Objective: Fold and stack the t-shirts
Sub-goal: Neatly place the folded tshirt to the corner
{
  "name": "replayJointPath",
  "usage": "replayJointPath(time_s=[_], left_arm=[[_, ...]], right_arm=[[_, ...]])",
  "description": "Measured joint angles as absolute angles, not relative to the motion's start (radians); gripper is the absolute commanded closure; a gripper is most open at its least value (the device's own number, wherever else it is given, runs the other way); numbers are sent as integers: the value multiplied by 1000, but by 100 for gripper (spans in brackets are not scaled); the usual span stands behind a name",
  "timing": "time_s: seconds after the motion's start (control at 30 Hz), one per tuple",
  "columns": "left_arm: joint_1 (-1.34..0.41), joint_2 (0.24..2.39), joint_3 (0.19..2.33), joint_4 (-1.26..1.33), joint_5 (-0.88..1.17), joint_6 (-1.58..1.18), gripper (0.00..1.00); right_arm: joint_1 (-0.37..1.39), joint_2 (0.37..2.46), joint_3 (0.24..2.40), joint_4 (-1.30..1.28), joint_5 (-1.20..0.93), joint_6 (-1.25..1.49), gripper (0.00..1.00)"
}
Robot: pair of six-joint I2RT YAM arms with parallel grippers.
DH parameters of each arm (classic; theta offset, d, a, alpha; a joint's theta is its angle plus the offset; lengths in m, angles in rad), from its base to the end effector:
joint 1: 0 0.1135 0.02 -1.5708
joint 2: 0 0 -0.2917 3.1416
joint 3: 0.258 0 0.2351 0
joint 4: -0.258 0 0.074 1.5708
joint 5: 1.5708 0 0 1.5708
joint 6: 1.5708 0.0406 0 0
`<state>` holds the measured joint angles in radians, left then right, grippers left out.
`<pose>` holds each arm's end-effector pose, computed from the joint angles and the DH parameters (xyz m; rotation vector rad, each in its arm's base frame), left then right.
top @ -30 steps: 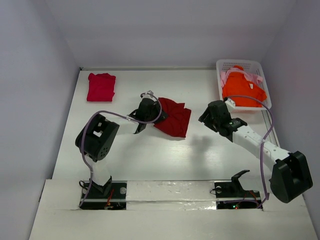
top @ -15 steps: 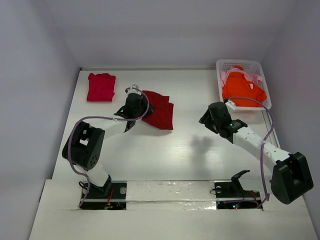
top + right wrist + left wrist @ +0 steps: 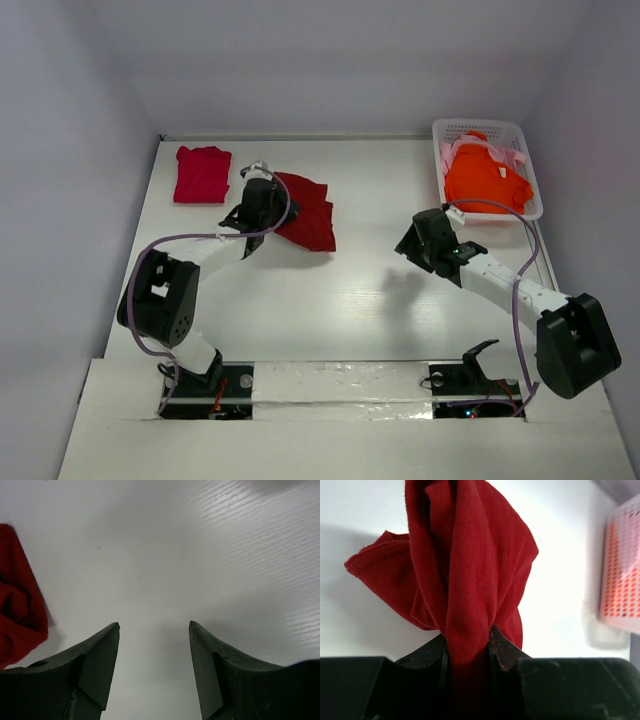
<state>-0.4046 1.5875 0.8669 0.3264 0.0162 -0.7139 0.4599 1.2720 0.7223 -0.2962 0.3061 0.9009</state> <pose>0.3133 -0.1349 0.2562 -0.3035 2.0187 -0.7365 0.2151 0.0929 0.2403 0.6564 2.2918 0.2824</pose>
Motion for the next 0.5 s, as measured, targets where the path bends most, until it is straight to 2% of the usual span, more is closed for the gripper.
replayJointPath(time_s=[0.5], left_arm=[[-227,1444,910,281,-35,-657,100]], right_arm=[[460,1245,709,-276,287,894,37]])
